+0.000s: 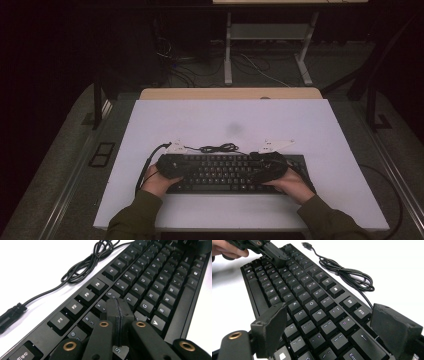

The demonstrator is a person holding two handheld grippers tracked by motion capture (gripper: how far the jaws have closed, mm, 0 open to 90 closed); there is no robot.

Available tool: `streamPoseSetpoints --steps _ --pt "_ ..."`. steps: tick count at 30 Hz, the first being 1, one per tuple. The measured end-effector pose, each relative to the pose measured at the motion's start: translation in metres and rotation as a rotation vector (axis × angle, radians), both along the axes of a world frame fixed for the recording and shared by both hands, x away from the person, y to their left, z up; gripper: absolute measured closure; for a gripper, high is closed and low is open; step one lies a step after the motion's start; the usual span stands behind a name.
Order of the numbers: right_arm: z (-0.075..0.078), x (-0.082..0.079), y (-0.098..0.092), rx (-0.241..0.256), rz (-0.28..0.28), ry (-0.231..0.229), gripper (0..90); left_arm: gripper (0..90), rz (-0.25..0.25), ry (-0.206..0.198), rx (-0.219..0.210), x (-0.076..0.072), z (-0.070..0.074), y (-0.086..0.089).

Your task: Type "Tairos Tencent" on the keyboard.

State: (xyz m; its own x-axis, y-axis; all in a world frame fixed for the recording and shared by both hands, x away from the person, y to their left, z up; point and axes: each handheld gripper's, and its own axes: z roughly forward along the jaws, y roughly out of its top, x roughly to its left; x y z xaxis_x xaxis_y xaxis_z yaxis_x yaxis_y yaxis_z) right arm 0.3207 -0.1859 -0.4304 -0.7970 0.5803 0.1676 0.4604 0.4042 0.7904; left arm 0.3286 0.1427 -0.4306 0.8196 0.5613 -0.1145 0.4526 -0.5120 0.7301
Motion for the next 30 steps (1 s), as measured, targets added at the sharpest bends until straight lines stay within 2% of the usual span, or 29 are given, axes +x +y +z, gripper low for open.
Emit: streamPoseSetpoints --steps 11,19,30 --pt "0.001 0.002 0.002 0.015 0.024 0.007 13.9 88.8 0.025 -0.007 -0.033 -0.005 0.002 0.0" --pt "0.001 0.004 0.005 0.027 0.042 0.017 15.6 82.7 0.054 -0.003 -0.06 -0.009 0.003 0.004" --pt "0.002 0.007 0.012 0.041 0.077 0.033 31.1 67.8 0.073 -0.004 -0.073 -0.017 0.003 0.007"
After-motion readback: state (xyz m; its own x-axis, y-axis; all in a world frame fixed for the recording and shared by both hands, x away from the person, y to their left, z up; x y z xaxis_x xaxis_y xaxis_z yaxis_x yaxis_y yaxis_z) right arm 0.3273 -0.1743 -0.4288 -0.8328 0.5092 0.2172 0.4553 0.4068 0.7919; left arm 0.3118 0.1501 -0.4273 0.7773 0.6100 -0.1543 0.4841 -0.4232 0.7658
